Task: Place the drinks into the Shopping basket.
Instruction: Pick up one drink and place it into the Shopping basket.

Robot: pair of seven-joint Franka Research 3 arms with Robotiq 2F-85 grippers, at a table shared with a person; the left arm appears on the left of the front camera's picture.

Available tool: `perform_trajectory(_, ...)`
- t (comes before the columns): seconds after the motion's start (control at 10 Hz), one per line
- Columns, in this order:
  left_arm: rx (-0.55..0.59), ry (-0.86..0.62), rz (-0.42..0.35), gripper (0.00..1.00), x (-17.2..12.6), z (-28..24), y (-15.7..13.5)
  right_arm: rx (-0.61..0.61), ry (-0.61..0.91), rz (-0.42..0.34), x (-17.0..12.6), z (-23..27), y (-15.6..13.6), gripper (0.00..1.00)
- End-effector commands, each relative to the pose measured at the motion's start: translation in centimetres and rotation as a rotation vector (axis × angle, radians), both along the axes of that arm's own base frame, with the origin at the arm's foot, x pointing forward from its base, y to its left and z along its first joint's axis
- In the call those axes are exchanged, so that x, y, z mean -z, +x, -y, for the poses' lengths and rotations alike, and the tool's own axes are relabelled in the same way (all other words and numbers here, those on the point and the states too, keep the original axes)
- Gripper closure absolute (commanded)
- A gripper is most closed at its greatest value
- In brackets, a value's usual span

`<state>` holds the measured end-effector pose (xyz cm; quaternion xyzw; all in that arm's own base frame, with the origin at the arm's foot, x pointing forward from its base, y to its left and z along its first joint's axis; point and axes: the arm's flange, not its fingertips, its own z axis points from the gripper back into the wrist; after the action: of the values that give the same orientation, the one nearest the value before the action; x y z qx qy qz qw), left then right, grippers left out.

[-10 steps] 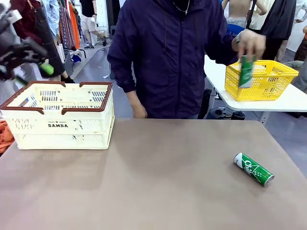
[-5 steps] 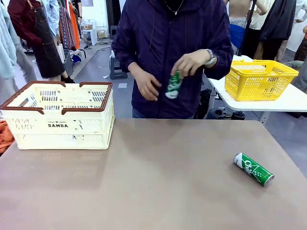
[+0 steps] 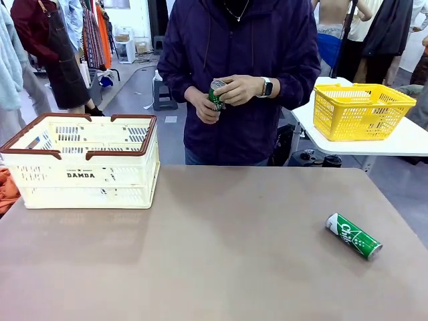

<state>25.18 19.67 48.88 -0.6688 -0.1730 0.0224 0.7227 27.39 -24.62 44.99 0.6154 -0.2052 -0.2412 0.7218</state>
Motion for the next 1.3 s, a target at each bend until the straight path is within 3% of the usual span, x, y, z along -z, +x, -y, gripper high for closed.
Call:
perform_trajectory(0.0, 0.013, 0.046, 0.005, 0.00, -1.45, 0.05, -1.37, 0.004, 0.007, 0.024, -0.23, 0.01, 0.03, 0.00)
perform_trajectory(1.2, 0.013, 0.046, 0.005, 0.00, -1.45, 0.05, -1.37, 0.004, 0.007, 0.024, -0.23, 0.01, 0.03, 0.00)
